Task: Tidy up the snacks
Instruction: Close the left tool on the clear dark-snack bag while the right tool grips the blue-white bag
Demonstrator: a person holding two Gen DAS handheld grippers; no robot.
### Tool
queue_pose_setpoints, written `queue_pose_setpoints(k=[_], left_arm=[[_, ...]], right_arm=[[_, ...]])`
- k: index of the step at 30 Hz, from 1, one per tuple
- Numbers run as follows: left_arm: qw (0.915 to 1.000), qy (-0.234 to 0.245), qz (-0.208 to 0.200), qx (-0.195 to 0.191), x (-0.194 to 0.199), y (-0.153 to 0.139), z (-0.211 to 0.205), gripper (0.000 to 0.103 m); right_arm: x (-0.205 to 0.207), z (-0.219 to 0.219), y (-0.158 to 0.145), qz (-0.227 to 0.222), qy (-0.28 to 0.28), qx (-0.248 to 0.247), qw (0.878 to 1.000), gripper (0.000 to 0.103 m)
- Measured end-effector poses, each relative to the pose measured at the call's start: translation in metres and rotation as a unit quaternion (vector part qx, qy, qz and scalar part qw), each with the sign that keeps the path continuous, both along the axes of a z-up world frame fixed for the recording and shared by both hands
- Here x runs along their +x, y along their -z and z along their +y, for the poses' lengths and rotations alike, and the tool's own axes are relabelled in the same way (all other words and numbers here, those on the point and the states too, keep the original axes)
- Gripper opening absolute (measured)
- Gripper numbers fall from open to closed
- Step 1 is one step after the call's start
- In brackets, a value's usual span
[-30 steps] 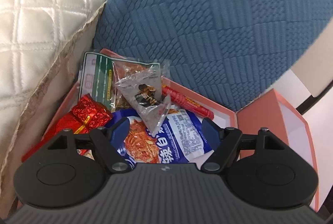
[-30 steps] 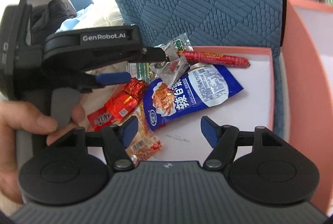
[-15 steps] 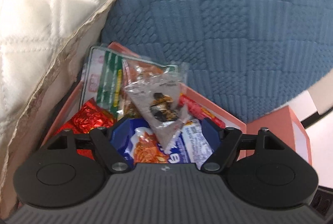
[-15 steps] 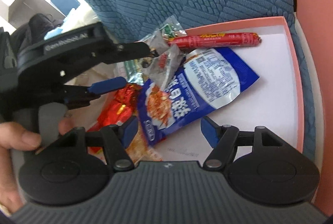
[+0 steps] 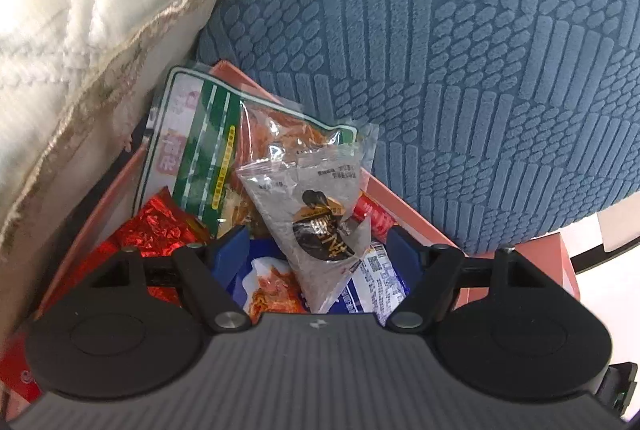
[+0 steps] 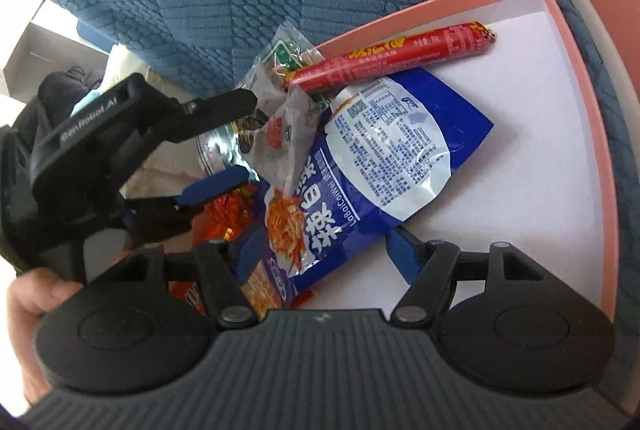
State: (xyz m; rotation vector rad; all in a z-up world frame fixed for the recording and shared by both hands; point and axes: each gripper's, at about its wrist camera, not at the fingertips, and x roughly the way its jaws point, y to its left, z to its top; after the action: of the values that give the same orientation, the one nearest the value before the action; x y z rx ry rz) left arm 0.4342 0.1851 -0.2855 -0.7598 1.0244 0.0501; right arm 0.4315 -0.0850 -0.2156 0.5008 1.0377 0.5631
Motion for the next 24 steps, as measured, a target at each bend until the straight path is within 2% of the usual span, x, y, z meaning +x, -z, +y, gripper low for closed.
queue_pose_setpoints(k=[5,8,10,13,16,24], left_arm=[[0.9998,-0.002,0.0,-0.021,0.0,0.003,0.002,0.078],[0.9992,-0.007,-0.005,-0.04,0.0,0.006,0.004,0.072],[0.9987,-0.009,-0.005,-0.049,0.0,0.008,0.005,0.068],[0.9982,-0.01,-0.001,-0.059,0.001,0.01,0.005,0.063],[0.9979,-0.012,-0.001,-0.063,0.001,0.012,0.006,0.061],[0.9974,-0.015,0.006,-0.07,0.005,0.022,0.005,0.06]], right_arm=[[0.0,-0.009,-0.006,-0.01,0.002,0.041,0.999,0.07],[-0.003,-0.015,-0.013,-0.028,0.002,0.066,0.997,0.07],[-0.003,-0.014,-0.016,-0.035,0.001,0.065,0.997,0.07],[-0.001,-0.01,-0.009,-0.017,0.009,0.057,0.998,0.07],[0.005,-0.005,0.003,0.004,0.019,0.055,0.998,0.058],[0.015,0.005,0.008,0.006,0.028,0.046,0.999,0.029]])
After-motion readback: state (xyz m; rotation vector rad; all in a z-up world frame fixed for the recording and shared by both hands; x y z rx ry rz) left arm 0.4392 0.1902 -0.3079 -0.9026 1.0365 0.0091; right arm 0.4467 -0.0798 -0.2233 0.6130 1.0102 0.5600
